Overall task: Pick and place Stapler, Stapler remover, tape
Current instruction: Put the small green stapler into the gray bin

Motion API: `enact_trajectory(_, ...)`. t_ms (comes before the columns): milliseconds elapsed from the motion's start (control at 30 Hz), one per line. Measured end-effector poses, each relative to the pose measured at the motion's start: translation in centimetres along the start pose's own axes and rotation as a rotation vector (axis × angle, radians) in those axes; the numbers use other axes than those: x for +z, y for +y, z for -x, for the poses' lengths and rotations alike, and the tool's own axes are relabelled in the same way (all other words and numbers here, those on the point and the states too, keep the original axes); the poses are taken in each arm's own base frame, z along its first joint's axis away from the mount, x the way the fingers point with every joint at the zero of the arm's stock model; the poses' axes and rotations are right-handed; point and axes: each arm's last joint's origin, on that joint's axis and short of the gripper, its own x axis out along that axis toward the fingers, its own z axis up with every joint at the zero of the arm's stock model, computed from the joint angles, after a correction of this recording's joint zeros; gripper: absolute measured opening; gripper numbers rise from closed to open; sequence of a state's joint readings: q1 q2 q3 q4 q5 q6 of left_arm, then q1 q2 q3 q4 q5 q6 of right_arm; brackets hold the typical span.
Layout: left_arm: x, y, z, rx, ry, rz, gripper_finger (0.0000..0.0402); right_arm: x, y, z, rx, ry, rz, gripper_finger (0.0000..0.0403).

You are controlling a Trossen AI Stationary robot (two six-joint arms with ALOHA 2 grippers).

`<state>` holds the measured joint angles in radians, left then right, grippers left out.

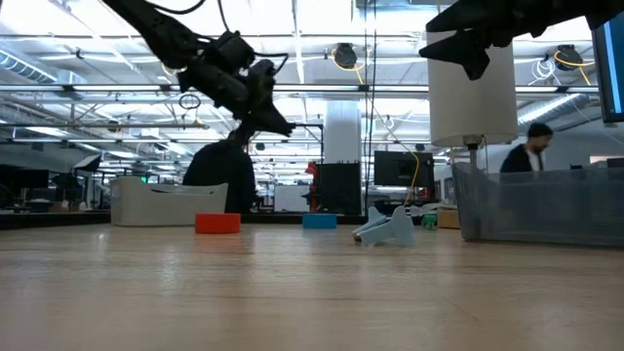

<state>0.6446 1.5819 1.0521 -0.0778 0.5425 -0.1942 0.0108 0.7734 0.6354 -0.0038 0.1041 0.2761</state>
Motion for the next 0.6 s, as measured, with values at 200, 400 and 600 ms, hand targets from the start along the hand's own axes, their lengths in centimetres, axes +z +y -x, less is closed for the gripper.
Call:
enact_trajectory(200, -2.0, -2.4, 2.1, 0.069, -0.026, -0.056, 0.002, 1.3, -0.2, -0.2, -0.002, -0.104, -0.032, 0.021)
enact_trajectory(400, -2.5, -3.7, 5.2, 0.096, -0.108, -0.083, 0.0012, 3.1, 0.1, -0.9, 0.026, -0.271, 0.0, 0.021)
enact_trajectory(600, -2.9, -4.4, 7.6, 0.121, -0.175, -0.097, 0.001, 5.8, 0.9, -2.8, 0.015, -0.285, 0.102, 0.021)
